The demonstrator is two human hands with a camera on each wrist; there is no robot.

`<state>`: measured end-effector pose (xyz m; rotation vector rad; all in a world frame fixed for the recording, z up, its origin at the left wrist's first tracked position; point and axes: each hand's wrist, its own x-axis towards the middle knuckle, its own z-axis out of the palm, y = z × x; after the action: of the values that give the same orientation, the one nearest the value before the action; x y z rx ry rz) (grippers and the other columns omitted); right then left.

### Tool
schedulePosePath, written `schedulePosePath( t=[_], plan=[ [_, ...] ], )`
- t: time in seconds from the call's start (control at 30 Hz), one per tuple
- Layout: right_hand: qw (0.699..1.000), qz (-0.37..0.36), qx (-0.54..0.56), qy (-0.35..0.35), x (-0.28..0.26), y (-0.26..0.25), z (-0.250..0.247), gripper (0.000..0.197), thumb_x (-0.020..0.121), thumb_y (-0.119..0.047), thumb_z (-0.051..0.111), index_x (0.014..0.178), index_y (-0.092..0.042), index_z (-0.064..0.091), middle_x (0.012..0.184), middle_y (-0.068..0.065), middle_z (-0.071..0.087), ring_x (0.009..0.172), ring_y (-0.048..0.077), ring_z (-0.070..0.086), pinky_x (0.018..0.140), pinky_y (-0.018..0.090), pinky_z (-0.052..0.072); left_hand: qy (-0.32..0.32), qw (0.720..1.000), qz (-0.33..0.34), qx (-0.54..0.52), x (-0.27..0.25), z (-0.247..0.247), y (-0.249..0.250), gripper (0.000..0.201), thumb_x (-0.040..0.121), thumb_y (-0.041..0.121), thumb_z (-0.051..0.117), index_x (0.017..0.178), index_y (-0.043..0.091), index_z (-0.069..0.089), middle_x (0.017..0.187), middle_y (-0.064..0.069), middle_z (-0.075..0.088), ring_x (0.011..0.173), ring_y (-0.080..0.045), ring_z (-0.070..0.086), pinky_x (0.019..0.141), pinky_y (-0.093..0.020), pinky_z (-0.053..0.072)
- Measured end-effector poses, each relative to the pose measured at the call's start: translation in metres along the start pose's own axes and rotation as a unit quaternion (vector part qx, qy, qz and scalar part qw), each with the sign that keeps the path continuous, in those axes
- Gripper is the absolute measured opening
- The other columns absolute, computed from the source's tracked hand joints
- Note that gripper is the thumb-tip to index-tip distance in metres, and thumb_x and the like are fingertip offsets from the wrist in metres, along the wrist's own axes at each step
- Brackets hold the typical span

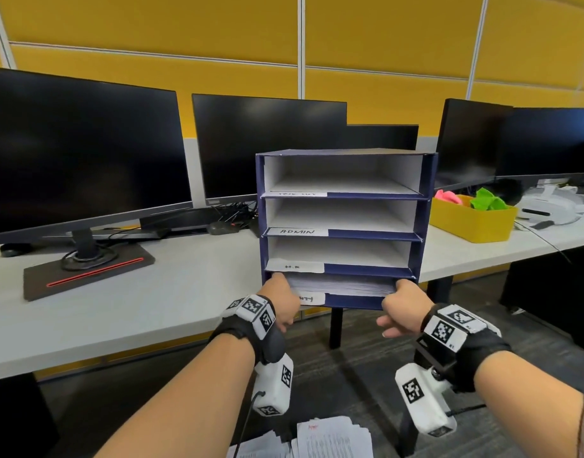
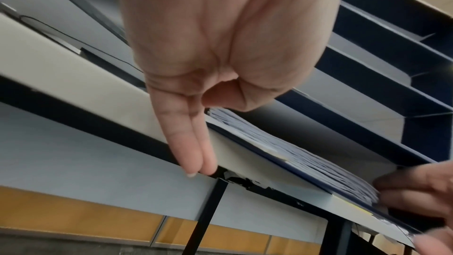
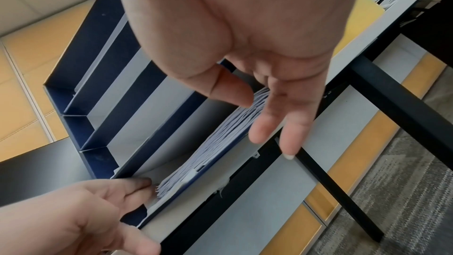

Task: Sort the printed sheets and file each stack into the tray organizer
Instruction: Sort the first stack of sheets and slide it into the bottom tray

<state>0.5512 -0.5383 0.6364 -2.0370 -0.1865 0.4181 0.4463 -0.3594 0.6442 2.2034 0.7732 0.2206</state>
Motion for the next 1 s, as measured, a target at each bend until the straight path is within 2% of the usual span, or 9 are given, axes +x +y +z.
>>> schedulePosePath(
  t=[0.07, 0.17, 0.3, 0.4, 0.53, 0.63, 0.73, 0.83, 1.0],
  plan=[
    [1.000, 0.000, 0.007, 0.001, 0.002, 0.002, -0.001, 0.049, 0.093, 0.002, 0.036, 0.140, -0.011, 0.028, 0.117, 0.016, 0.045, 0.086, 0.029, 0.063, 0.039, 0.033, 0.053, -0.017, 0.999, -0.014, -0.031, 0.004, -0.001, 0.002, 0.035, 0.093, -0.001, 0.042, 0.127, -0.008, 0.043, 0.075, -0.014, 0.058, 0.073, -0.035, 0.067, 0.072, -0.047, 0.061],
    [1.000, -0.009, -0.002, -0.009, 0.005, 0.005, -0.002, 0.055, 0.092, 0.000, 0.035, 0.144, -0.013, 0.023, 0.124, 0.018, 0.044, 0.076, 0.025, 0.064, 0.041, 0.034, 0.055, -0.027, 0.994, -0.032, -0.098, 0.007, -0.001, 0.002, 0.033, 0.095, -0.003, 0.040, 0.127, -0.009, 0.044, 0.076, -0.016, 0.057, 0.072, -0.035, 0.065, 0.073, -0.045, 0.060],
    [1.000, -0.019, 0.004, -0.017, 0.002, 0.006, -0.002, 0.052, 0.094, 0.002, 0.033, 0.143, -0.012, 0.023, 0.114, 0.017, 0.044, 0.069, 0.023, 0.062, 0.040, 0.032, 0.053, -0.016, 0.992, -0.034, -0.123, 0.009, 0.003, 0.000, 0.033, 0.094, -0.003, 0.041, 0.127, -0.007, 0.045, 0.089, -0.019, 0.059, 0.072, -0.033, 0.065, 0.073, -0.045, 0.060],
    [0.999, -0.027, -0.007, -0.024, -0.002, 0.006, -0.003, 0.060, 0.094, 0.003, 0.032, 0.149, -0.014, 0.014, 0.130, 0.020, 0.043, 0.067, 0.022, 0.062, 0.040, 0.028, 0.053, -0.011, 0.993, -0.032, -0.109, 0.010, 0.003, -0.002, 0.035, 0.095, -0.002, 0.041, 0.129, -0.006, 0.044, 0.096, -0.021, 0.061, 0.068, -0.029, 0.064, 0.067, -0.041, 0.060],
    [0.998, -0.034, -0.042, -0.017, -0.011, 0.005, -0.005, 0.065, 0.093, 0.000, 0.036, 0.151, -0.018, 0.011, 0.134, 0.019, 0.045, 0.077, 0.022, 0.066, 0.056, 0.030, 0.055, -0.001, 0.997, -0.015, -0.072, 0.003, 0.001, -0.007, 0.041, 0.095, -0.001, 0.040, 0.136, -0.002, 0.038, 0.113, -0.028, 0.063, 0.063, -0.026, 0.062, 0.057, -0.036, 0.057],
    [0.997, -0.046, -0.059, -0.012, -0.022, 0.002, -0.005, 0.065, 0.093, 0.000, 0.038, 0.150, -0.017, 0.015, 0.133, 0.016, 0.044, 0.083, 0.026, 0.067, 0.054, 0.031, 0.053, -0.010, 0.998, -0.002, -0.060, -0.009, -0.010, -0.012, 0.048, 0.095, -0.002, 0.039, 0.142, 0.004, 0.033, 0.123, -0.027, 0.059, 0.069, -0.028, 0.066, 0.061, -0.040, 0.059],
    [0.996, -0.068, -0.050, -0.015, -0.035, -0.004, -0.003, 0.050, 0.093, -0.001, 0.040, 0.141, -0.013, 0.037, 0.117, 0.011, 0.052, 0.074, 0.027, 0.066, 0.050, 0.031, 0.052, -0.065, 0.996, 0.007, -0.063, -0.031, -0.034, -0.023, 0.056, 0.096, -0.004, 0.039, 0.149, 0.012, 0.030, 0.148, -0.022, 0.038, 0.078, -0.031, 0.069, 0.071, -0.043, 0.059],
    [0.994, -0.076, -0.043, -0.063, -0.056, -0.013, 0.010, 0.022, 0.092, 0.001, 0.047, 0.106, -0.012, 0.058, 0.108, 0.011, 0.063, 0.058, 0.022, 0.058, 0.048, 0.030, 0.051, -0.031, 0.999, 0.015, 0.000, -0.064, -0.060, -0.042, 0.040, 0.097, 0.002, 0.043, 0.135, 0.011, 0.051, 0.140, -0.017, 0.049, 0.086, -0.031, 0.072, 0.071, -0.043, 0.061],
    [0.983, -0.107, -0.087, -0.124, -0.097, -0.030, 0.058, 0.019, 0.090, 0.003, 0.049, 0.099, -0.008, 0.061, 0.073, 0.006, 0.062, 0.050, 0.020, 0.055, 0.044, 0.027, 0.049, -0.030, 0.991, -0.021, 0.129, -0.124, -0.103, -0.096, 0.032, 0.097, 0.003, 0.044, 0.122, 0.012, 0.060, 0.126, -0.017, 0.061, 0.083, -0.034, 0.072, 0.045, -0.024, 0.052]
  ],
)
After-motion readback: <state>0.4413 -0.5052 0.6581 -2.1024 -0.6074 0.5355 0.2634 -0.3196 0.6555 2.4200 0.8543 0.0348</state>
